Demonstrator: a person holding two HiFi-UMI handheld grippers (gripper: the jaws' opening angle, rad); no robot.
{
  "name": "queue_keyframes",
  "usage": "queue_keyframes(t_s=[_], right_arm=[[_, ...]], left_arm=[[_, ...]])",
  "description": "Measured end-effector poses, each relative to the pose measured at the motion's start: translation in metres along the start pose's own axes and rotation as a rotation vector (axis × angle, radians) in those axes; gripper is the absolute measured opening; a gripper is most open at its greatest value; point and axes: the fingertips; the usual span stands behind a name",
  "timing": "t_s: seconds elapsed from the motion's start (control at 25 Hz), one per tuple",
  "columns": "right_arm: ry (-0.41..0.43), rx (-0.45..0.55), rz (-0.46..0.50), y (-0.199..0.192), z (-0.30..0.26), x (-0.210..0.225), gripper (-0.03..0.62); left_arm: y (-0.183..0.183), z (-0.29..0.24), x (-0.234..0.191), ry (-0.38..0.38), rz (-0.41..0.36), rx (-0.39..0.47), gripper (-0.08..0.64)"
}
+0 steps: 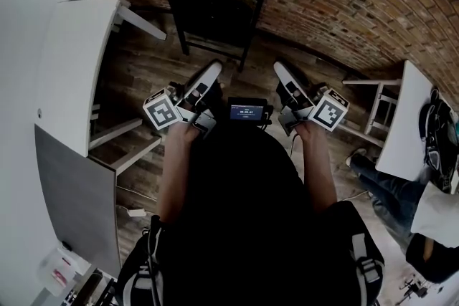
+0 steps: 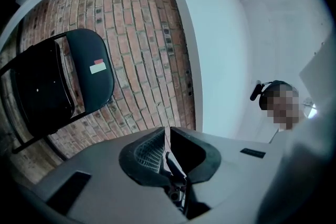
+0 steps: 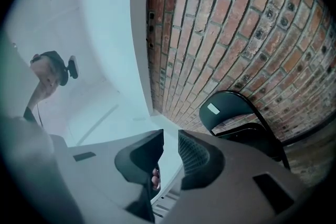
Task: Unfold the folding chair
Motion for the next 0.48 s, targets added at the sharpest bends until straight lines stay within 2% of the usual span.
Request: queue_keyframes(t_s=[0.16, 0.32, 0.48], right_arm=[[-0.029, 0.002, 0.035, 0.006, -0.019, 0.009, 0.081], [-0.067, 0.023, 0.071, 0.018, -0.044, 0.014, 0.081], [-0.101, 0.031, 0.112, 0.03, -0.078, 0.021, 0.081]], left_arm=[[0.019, -0.009, -0.019, -0.035, 0.039, 0.007, 0.025], [0.058, -0.022, -0.035, -0.113, 0.134, 0.062, 0.025], [0.093, -0.035, -0.053, -0.132, 0.144, 0.044, 0.025]])
Point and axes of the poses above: the fingertips, and each gripper's own axes: z backward along the fingers, x to its right, y out of its top, and after that the axes turned 6 degrees about x, right-handed
